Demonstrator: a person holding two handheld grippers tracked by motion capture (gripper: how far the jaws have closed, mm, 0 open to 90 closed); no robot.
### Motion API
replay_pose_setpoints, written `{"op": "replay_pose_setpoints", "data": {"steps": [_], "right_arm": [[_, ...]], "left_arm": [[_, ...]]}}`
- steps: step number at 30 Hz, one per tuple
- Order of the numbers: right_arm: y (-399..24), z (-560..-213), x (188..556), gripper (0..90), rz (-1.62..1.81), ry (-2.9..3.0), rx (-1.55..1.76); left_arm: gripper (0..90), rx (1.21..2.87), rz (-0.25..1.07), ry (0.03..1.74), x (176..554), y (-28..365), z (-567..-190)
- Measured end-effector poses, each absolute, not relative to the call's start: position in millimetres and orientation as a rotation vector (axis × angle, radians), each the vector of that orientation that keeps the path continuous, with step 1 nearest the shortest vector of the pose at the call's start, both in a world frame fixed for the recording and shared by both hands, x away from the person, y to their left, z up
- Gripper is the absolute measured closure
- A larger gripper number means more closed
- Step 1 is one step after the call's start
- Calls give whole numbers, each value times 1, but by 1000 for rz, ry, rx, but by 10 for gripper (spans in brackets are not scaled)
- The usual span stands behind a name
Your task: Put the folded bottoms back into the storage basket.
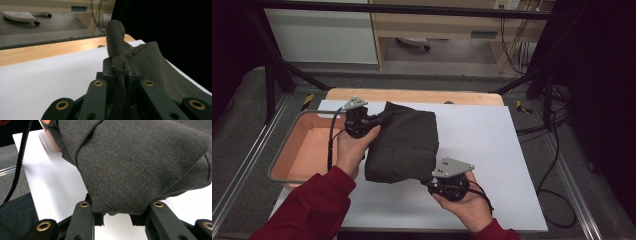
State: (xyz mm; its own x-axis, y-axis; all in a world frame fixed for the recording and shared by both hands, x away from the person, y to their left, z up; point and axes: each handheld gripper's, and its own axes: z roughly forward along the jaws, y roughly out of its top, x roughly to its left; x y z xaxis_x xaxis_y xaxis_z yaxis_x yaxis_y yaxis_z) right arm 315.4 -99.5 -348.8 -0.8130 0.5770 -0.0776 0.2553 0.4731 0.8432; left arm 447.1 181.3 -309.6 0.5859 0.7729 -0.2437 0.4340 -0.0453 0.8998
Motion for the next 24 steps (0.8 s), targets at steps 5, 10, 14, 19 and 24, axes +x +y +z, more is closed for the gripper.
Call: {"op": "replay_pose_setpoints", "data": {"steps": [5,10,14,19,24], "right_arm": [[-81,-334,331,692,1280,2390,669],[-56,-319,341,693,1275,2416,610],[-36,-310,350,693,1276,2438,575],[-8,-300,362,692,1304,2466,550],[23,-294,371,693,1314,2489,514]], "left_arm": [[820,1644,406,1038,450,204,-297],[820,1642,460,1057,452,227,-284],[820,1646,508,1073,453,246,-274],[819,1637,568,1103,454,275,-266],[819,1620,592,1146,455,307,-264]]}}
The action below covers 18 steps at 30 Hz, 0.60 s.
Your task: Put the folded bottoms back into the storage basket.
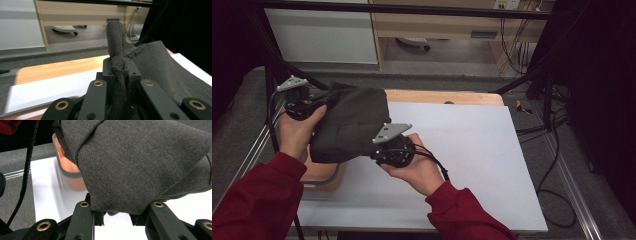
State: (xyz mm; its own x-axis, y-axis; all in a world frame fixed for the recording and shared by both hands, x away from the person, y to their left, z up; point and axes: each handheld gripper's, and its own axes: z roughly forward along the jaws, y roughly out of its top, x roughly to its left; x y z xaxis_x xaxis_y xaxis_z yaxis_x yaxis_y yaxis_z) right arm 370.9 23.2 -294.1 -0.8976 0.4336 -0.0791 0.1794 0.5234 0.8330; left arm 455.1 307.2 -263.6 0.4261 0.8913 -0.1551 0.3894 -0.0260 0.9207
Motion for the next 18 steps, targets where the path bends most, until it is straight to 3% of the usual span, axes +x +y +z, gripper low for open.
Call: {"op": "replay_pose_setpoints", "data": {"steps": [18], "right_arm": [[111,-291,391,694,1340,2526,440]], "left_arm": [[819,1560,617,1233,458,393,-262]]}}
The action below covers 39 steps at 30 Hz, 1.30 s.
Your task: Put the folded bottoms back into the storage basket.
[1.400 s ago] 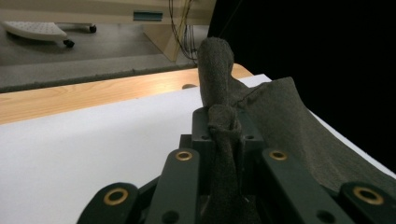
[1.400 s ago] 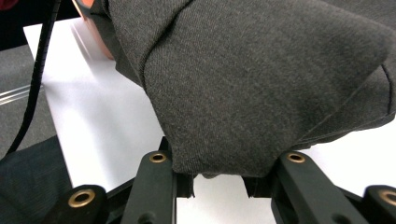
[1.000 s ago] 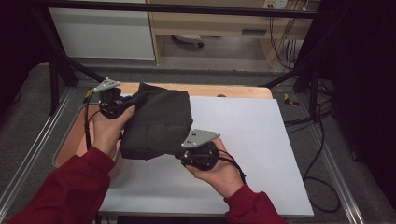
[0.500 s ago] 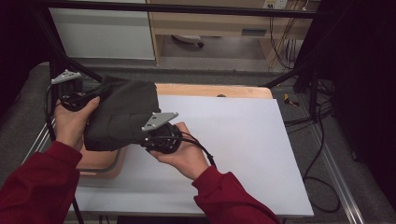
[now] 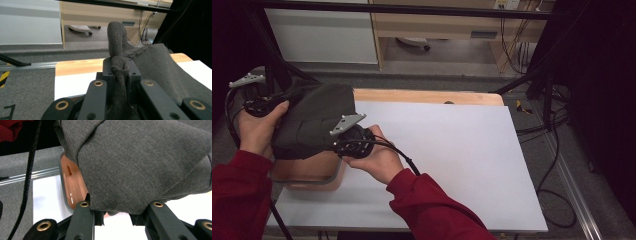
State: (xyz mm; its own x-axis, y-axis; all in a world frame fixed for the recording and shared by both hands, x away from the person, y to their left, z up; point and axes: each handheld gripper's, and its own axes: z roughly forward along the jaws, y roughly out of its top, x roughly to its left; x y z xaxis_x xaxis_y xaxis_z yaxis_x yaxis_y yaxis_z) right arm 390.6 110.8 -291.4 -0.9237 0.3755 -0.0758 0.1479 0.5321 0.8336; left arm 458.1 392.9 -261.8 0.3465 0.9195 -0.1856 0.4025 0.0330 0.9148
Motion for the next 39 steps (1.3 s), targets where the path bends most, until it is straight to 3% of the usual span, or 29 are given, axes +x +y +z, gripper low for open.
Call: {"op": "replay_pose_setpoints", "data": {"steps": [39], "right_arm": [[155,-313,387,695,1321,2623,446]], "left_arm": [[818,1637,588,1298,456,428,-288]]}}
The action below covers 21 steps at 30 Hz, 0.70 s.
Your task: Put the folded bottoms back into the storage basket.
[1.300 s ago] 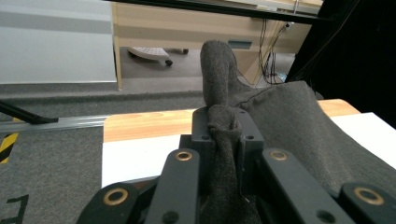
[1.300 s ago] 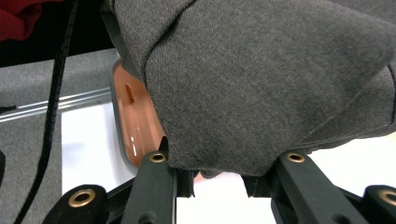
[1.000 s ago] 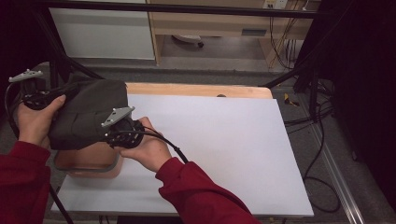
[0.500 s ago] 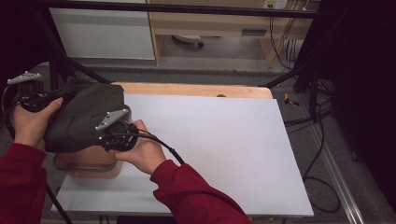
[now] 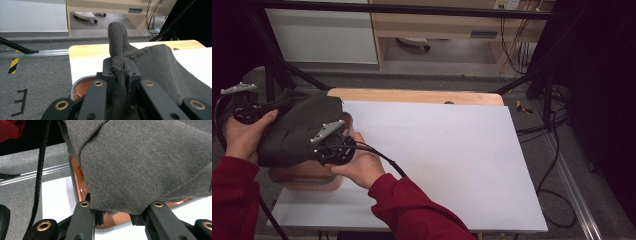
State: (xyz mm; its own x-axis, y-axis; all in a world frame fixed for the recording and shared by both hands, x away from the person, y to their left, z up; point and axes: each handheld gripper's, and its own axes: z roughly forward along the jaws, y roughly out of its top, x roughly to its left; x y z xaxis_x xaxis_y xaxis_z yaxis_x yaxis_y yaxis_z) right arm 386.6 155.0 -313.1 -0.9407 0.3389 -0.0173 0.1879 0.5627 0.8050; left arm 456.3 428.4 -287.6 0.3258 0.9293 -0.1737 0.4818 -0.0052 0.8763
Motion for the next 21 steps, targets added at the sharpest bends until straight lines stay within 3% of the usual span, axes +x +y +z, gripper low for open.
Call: {"op": "replay_pose_setpoints", "data": {"steps": [21], "right_arm": [[166,-331,382,694,1242,2701,428]], "left_arm": [[813,1699,540,1338,456,434,-320]]}}
